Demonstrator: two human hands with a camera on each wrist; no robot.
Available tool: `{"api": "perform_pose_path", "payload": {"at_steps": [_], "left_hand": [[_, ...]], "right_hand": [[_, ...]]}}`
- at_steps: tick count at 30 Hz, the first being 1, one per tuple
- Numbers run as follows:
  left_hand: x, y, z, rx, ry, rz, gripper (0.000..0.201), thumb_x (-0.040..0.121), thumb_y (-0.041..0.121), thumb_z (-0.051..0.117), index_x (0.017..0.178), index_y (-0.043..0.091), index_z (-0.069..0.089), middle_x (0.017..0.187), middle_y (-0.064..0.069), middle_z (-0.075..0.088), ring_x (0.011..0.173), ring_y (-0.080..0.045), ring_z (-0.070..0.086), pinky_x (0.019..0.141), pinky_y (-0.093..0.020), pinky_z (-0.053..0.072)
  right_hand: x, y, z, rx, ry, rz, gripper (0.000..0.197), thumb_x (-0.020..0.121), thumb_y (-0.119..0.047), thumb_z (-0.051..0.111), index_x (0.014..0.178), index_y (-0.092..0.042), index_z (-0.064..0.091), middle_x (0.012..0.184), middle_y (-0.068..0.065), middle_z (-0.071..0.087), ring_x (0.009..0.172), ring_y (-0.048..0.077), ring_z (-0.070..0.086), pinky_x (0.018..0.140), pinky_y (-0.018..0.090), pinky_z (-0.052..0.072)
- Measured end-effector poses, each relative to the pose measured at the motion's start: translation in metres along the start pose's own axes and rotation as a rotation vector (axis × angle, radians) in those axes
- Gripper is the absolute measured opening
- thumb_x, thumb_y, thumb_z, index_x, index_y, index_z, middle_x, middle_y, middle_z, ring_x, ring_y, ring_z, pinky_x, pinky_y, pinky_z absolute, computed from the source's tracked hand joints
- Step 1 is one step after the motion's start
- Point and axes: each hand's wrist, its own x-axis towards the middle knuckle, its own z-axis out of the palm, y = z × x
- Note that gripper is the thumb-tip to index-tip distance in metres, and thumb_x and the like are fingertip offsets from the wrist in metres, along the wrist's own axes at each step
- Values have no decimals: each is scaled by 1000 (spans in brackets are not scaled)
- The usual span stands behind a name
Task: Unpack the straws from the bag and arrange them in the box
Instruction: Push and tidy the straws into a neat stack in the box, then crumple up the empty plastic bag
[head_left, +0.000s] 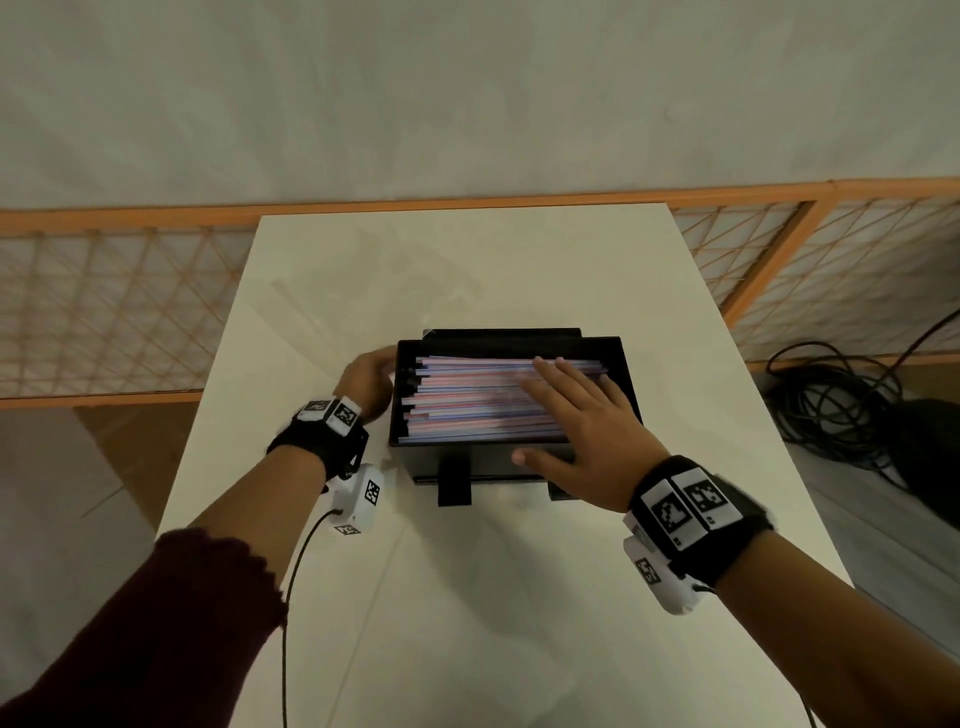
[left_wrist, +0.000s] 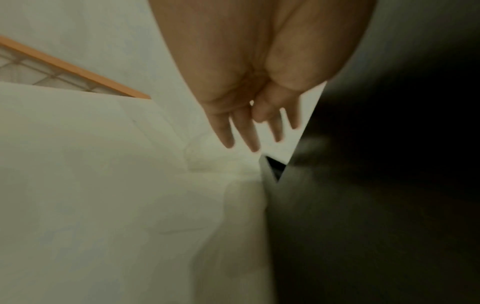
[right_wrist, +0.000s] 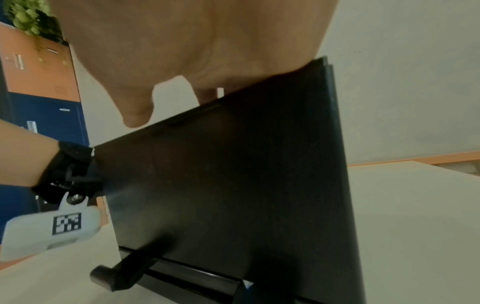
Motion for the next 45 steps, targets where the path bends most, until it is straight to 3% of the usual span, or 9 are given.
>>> {"api": "perform_pose_path", "payload": {"at_steps": [8,12,17,23,29,33,39,42,45], "left_hand": [[-66,57,15,-66,107,211,52,101,41,25,148,19,26,156,5,22,143,-9,18,116,-24,11],[-70,58,26,-33,144,189,59,100,47,21,152,20,9,160,5,3,146,-8,3,116,-24,2],[-71,55,22,-312,124,-42,75,90,69,17,143,20,37,139,-5,48,129,-21,45,111,-33,31],[-89,71,25,-383,114,-75,61,97,57,13,104,24,64,94,-3,66,82,-15,62,64,-18,49],[-97,60,7,-402,312,53,54,101,44,23,147,16,30,152,3,31,141,-12,28,118,-31,18],[-144,40,-5,-301,475,290,31,98,22,45,123,8,56,127,-4,57,117,-11,50,102,-14,36],[-197,-7,5,-270,454,364,45,84,7,62,92,51,64,87,23,71,88,-2,66,77,-15,53],[-180,-8,-2,-89,365,336,56,83,2,65,91,57,60,96,25,66,97,4,59,80,-21,48],[-115,-15,-20,177,312,328,40,87,-5,56,107,29,63,121,-4,55,117,-23,53,98,-25,36]], "right_hand": [[15,-19,-1,-105,-165,5,86,77,-79,13,149,-33,11,159,-10,3,148,16,-2,116,57,3],[1,-9,-12,-29,142,104,86,79,-80,13,150,-31,8,160,-5,-4,147,18,-11,115,51,-9],[6,30,0,564,230,405,99,77,-80,29,150,-15,12,157,9,14,146,23,14,119,47,16],[12,36,9,632,258,383,85,86,-67,35,148,-14,14,152,10,24,140,24,28,115,44,28],[-3,38,-19,418,356,321,69,94,-50,36,150,-15,16,157,6,17,146,22,14,118,47,16],[-26,38,-42,361,484,234,56,94,-37,47,142,-11,36,148,10,38,138,24,33,115,37,26],[-43,22,-22,338,451,277,52,92,-31,55,139,-16,41,149,8,35,136,24,34,112,33,28],[-35,19,-6,361,349,288,52,93,-31,53,142,-25,36,156,3,15,142,20,22,115,29,27],[-27,14,7,369,254,271,45,93,-43,47,133,-22,49,157,2,14,143,19,20,113,32,33]]}}
